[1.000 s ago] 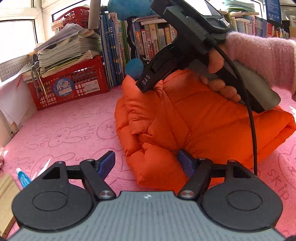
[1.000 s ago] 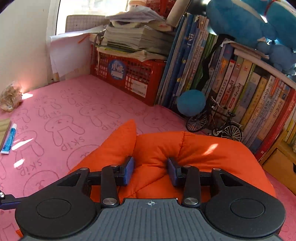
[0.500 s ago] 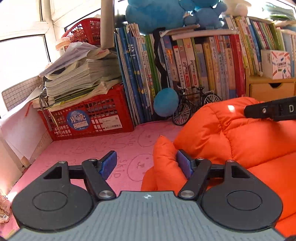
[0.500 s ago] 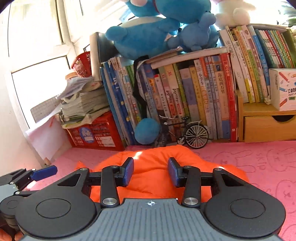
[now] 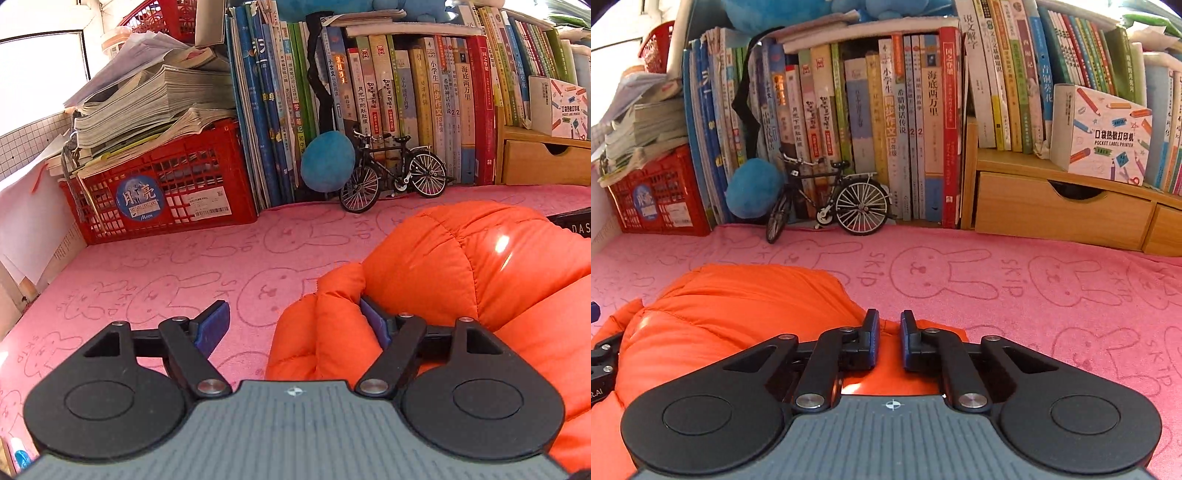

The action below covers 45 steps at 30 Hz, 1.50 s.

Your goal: Fold clothes

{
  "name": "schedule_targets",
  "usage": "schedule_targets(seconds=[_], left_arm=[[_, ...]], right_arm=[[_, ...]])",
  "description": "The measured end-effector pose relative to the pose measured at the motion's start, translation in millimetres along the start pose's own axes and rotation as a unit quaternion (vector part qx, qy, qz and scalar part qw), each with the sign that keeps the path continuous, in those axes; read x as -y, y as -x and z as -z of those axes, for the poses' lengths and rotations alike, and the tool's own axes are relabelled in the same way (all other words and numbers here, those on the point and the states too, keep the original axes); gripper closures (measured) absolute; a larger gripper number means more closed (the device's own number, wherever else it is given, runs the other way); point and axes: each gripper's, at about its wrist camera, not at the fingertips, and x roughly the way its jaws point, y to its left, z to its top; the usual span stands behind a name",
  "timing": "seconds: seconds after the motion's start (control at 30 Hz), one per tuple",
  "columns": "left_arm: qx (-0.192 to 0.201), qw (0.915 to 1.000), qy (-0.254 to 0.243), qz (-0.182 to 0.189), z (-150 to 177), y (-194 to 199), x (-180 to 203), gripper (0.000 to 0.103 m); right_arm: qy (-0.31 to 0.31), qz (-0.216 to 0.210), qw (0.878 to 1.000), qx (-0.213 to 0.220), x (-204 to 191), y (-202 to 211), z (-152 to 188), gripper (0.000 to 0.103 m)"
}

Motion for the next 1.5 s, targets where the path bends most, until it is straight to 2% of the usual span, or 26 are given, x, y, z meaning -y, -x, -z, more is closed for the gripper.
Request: schedule_targets(seconds=[0.07,0.13,0.23,0.3,0.33,0.37,0.43,0.5,0.57,0.67,0.7,0.73,0.83,0.93,1.03,1.17,1.33,1.5], left_arm=[[0.000,1.0000,-0.008,-0.002,0,2,2,0.026],[0.003,0.9998,-0.017,-0.006,1,5,3,0.026],[0.003,0.9998,-0.019,-0.006,2,5,3,0.027],[0.000,0.9999,-0.014,0.000,2,4,1,0.027],[-0.002,0.9999,-0.008,0.005,2,3,-1,0.026],[-0.004,0.9999,-0.003,0.010,2,2,-4,0.026],[-0.017,0.9993,0.018,0.027,1,-2,-10,0.026],[-0.027,0.9985,0.030,0.037,1,-4,-14,0.026],[-0.028,0.9987,0.026,0.035,1,-3,-13,0.026],[-0.034,0.9985,0.026,0.033,-2,6,-14,0.026],[-0.037,0.9982,0.031,0.035,-3,12,-16,0.027],[-0.041,0.9979,0.035,0.037,-5,18,-18,0.028],[-0.033,0.9967,0.035,0.065,-2,47,-26,0.026],[-0.036,0.9953,0.029,0.085,7,79,-31,0.021],[-0.051,0.9924,0.020,0.110,21,107,-29,0.017],[-0.076,0.9879,0.004,0.135,46,129,-19,0.013],[-0.088,0.9885,-0.025,0.121,68,144,0,0.006],[-0.094,0.9877,-0.048,0.115,78,153,11,0.005]], right_arm=[[0.015,0.013,1.000,-0.001,-6,3,-6,0.091],[0.014,0.017,1.000,0.022,-11,20,-13,0.084],[0.007,-0.051,0.997,0.056,-19,47,-17,0.082],[0.024,-0.094,0.994,0.056,-31,56,-18,0.079],[0.041,-0.098,0.993,0.050,-38,55,-16,0.078],[0.065,-0.084,0.993,0.045,-44,50,-12,0.077],[0.097,-0.030,0.994,0.039,-41,32,-7,0.076],[0.056,0.020,0.998,0.020,-21,21,-12,0.076],[0.024,0.041,0.999,0.018,-4,28,-15,0.076],[0.015,0.004,0.999,0.032,7,57,-9,0.072],[0.014,-0.013,0.999,0.034,9,68,-5,0.067],[0.012,-0.030,0.999,0.036,11,79,-1,0.057],[0.012,-0.084,0.996,0.031,12,113,12,0.036],[0.019,-0.120,0.993,0.014,18,145,27,0.027],[0.018,-0.134,0.991,-0.007,24,170,43,0.018],[-0.004,-0.145,0.989,-0.036,33,192,65,0.017],[-0.002,-0.143,0.988,-0.055,29,207,89,0.015],[0.034,-0.144,0.987,-0.059,13,214,107,0.013]])
